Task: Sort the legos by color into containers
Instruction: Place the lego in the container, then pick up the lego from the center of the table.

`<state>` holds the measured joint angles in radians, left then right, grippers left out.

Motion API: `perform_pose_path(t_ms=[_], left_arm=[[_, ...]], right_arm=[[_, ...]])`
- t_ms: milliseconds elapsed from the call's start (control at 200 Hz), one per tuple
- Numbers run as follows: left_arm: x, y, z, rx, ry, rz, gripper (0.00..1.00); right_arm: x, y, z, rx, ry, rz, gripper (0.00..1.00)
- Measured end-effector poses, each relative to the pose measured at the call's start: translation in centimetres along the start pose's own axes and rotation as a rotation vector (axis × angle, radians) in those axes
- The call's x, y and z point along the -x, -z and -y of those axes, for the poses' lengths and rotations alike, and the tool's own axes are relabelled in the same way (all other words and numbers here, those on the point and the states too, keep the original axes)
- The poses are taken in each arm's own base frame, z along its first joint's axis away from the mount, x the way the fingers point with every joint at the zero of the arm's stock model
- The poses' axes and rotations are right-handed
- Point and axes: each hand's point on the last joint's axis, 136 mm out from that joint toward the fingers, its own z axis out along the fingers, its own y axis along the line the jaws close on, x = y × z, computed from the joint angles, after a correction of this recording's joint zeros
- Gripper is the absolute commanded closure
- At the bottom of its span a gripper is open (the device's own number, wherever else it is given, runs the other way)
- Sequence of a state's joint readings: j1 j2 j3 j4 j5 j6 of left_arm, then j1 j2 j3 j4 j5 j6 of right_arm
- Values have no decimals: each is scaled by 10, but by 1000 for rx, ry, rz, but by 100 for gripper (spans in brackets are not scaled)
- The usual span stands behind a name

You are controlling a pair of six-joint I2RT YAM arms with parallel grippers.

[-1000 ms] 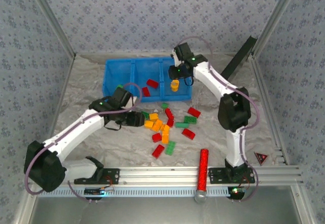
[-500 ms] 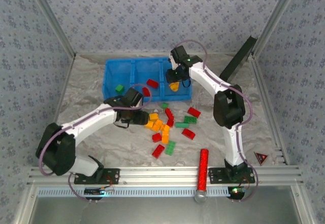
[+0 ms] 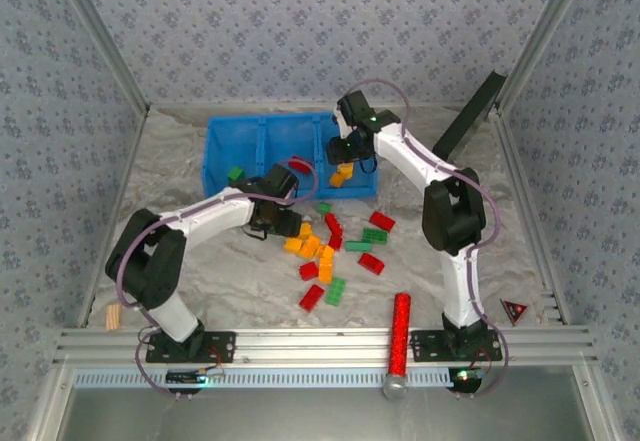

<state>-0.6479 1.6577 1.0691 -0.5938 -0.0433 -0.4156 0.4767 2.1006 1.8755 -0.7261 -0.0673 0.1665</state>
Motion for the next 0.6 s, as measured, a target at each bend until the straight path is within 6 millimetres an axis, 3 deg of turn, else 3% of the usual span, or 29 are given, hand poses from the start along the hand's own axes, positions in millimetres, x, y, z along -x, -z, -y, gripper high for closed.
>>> perform_pose_path(t_ms=[155, 295, 600], left_arm=[[-4, -12, -2, 18, -20, -34, 30], [4, -15, 2, 13, -32, -21, 31], [13, -28, 3, 24, -59, -10, 31]], right_arm=[[-7, 22, 0, 2, -3, 16, 45], [-17, 40, 0, 5, -19, 30, 45], [-43, 37, 5, -4, -53, -19, 45]])
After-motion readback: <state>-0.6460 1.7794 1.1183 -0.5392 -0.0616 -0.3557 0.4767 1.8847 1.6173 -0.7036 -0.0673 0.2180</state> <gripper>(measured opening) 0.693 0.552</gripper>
